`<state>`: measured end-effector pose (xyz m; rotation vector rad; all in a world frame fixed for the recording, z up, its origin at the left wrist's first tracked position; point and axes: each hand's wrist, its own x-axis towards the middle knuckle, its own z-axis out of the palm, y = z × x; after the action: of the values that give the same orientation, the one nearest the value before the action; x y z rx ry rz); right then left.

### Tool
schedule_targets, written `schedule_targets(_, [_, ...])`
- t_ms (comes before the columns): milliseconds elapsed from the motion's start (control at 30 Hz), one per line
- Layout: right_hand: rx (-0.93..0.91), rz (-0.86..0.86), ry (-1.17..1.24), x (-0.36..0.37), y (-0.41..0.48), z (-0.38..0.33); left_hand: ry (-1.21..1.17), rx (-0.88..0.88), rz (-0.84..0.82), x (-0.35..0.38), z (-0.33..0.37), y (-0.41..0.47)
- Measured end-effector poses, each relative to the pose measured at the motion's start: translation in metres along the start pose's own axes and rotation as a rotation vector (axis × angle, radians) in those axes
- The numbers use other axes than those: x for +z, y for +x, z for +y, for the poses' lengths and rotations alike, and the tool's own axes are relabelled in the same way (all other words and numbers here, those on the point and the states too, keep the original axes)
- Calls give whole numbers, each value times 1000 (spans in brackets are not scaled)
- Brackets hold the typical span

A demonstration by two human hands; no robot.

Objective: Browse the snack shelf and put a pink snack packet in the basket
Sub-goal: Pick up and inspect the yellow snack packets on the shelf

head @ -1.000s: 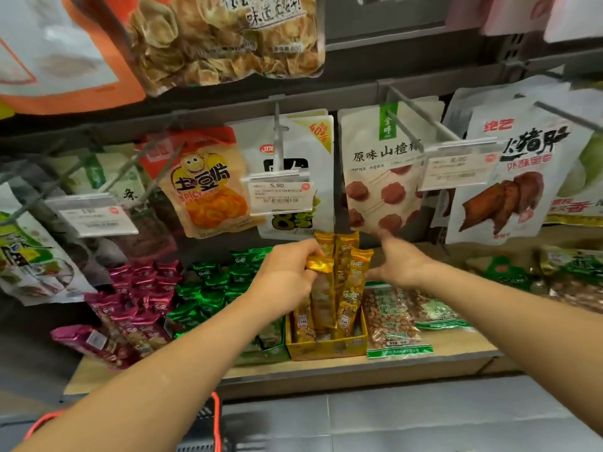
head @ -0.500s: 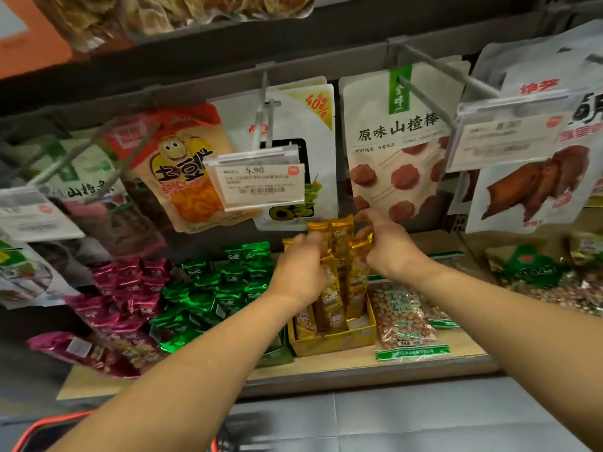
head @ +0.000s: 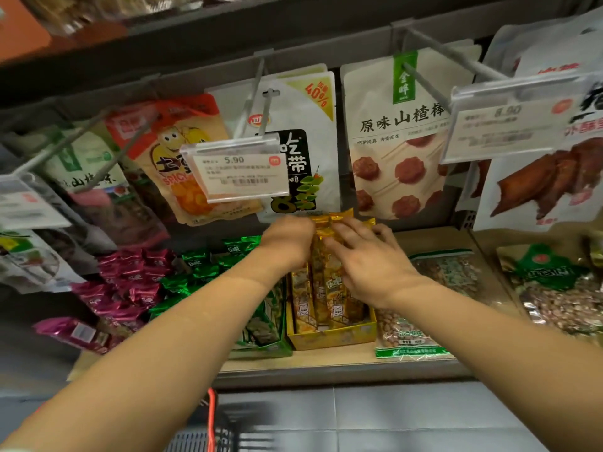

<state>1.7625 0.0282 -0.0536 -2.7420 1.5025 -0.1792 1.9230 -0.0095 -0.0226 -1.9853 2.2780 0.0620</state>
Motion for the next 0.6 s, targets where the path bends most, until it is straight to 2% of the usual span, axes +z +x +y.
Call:
schedule_targets(100, [-4,-4,-35,3,1,1,118,22,-94,4,0,9])
schedule_targets(233, [-1,26,-34,1,3,12,144,17,-257,3,-4,22])
schedule_targets(433, [-4,1,6,-1,4,18,184,21,-132,-14,-3,15])
schedule_targets(600, [8,-39,57,-11,8,14,270,180,-74,-26,5,-29])
